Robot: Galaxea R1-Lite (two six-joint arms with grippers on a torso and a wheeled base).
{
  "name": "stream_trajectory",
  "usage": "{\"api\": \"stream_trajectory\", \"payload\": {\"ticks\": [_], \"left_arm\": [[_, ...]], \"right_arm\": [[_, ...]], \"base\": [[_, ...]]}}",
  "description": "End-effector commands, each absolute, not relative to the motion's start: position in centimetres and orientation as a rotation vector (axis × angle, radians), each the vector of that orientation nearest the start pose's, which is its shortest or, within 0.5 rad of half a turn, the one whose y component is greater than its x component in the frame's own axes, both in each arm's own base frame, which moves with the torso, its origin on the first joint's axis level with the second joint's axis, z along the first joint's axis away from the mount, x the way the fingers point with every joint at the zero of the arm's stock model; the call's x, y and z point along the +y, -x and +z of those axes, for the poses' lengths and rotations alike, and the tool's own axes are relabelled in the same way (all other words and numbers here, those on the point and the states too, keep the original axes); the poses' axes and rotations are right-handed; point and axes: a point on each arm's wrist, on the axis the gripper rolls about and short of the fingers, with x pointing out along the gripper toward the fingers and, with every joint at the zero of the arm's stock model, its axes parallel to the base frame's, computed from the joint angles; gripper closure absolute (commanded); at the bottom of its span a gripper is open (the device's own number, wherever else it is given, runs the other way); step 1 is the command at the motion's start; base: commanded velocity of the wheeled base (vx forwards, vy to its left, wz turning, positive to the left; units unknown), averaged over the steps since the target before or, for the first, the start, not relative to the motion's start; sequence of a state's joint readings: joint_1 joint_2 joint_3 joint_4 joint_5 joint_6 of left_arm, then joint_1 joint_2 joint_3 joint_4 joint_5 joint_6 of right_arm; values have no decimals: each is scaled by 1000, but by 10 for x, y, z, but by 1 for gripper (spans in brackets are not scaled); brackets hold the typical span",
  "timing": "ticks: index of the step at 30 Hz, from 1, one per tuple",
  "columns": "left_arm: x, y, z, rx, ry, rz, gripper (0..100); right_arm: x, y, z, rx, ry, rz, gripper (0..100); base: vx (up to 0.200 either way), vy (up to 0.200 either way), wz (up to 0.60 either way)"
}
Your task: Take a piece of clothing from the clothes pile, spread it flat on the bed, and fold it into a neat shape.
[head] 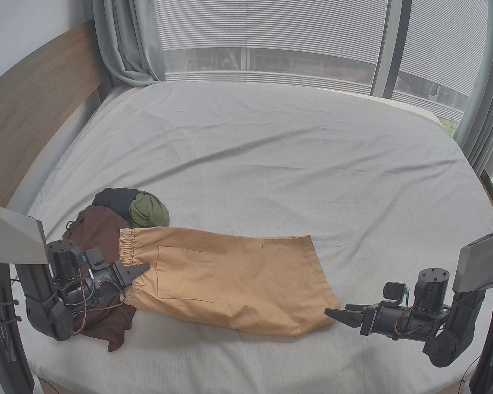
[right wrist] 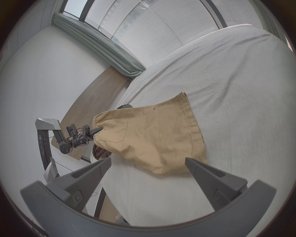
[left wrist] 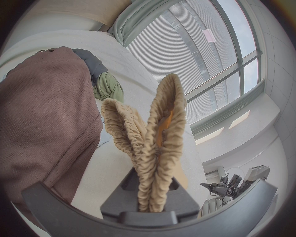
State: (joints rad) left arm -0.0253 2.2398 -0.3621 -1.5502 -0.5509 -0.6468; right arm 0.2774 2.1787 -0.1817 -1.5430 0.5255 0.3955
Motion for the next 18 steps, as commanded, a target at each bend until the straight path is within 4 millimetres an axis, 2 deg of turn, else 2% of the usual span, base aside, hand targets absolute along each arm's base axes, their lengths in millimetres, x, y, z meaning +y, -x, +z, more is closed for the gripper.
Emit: {"api": "stream_trajectory", "payload": {"ticks": [1,6,18], "left_arm": [[-16,-298,19,482,710,-450,100],[-26,-301,24,472,709,-494,100],[-86,-319,43,431,732,-672,100]], "right_arm": [[81,-244,11,619,-427,687,0],[81,-244,12,614,-425,689,0],[81,-245,12,612,-425,689,0]], "base": [[0,0,0],[0,0,0],[0,0,0]]}}
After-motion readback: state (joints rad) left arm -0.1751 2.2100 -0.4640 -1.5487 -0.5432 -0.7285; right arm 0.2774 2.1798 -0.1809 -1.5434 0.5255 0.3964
